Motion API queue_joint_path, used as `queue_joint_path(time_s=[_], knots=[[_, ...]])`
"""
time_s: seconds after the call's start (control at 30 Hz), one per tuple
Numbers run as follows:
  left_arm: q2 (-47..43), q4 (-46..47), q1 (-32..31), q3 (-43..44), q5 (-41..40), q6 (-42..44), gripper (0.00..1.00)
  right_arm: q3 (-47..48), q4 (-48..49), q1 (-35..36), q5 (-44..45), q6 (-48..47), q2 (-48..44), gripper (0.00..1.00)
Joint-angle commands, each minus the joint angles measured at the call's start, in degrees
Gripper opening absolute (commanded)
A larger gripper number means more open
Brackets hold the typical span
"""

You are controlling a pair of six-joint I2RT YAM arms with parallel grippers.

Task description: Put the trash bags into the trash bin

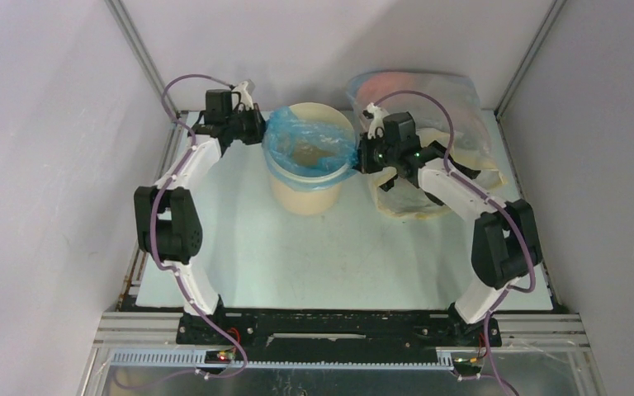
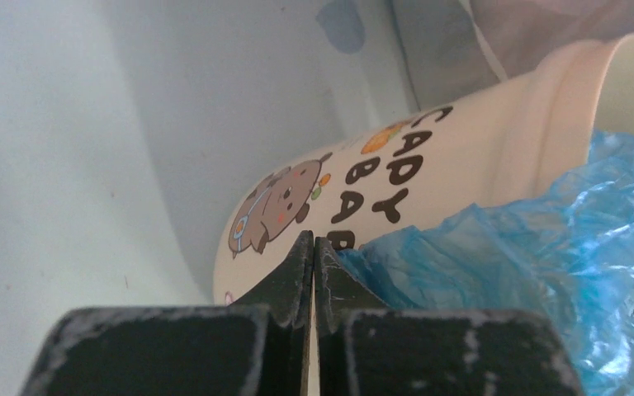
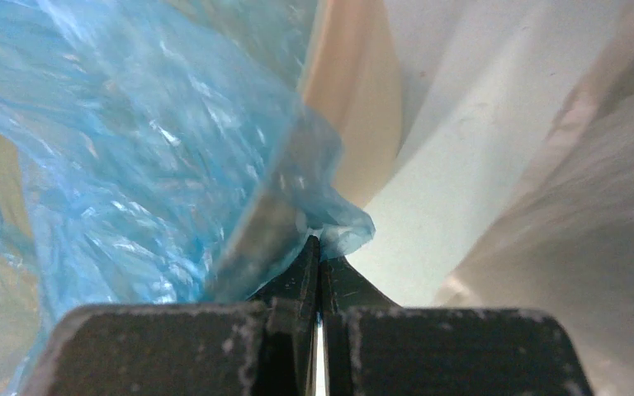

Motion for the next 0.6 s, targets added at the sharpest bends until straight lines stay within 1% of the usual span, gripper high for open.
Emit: queue_joint_path(time_s=[0.0, 0.1, 0.23, 0.33, 0.43, 0.5, 0.57], knots=[[1.79, 1.56, -3.01, 2.88, 15.77, 1.37, 0.03, 0.73, 4.52, 6.29, -5.73, 0.71, -6.23, 0.00], [2.05, 1.24, -3.10, 2.12, 17.91, 2.15, 0.02, -0.18, 2.54, 8.92, -3.54, 0.14, -7.95, 0.00], [2.84, -2.25, -3.83, 1.55, 16.12, 4.01, 0.01, -2.01, 1.31, 12.31, -0.13, 0.13, -10.80, 0.01], [3.41, -3.69, -4.84, 0.96, 17.02, 3.25, 0.00, -3.87, 1.60, 14.32, 2.07, 1.18, -13.92, 0.01], [1.82, -3.33, -6.26, -0.76, 17.30, 2.21, 0.00, -4.52, -0.37, 16.86, 5.21, 1.46, -16.35, 0.02], [-0.34, -2.76, -7.12, -2.42, 15.79, 1.48, 0.02, -4.58, -2.61, 17.74, 7.13, 2.33, -17.63, 0.03], [-2.05, -2.95, -7.35, -3.71, 13.31, 0.46, 0.06, -4.60, -5.10, 18.04, 9.43, 3.70, -19.00, 0.06]])
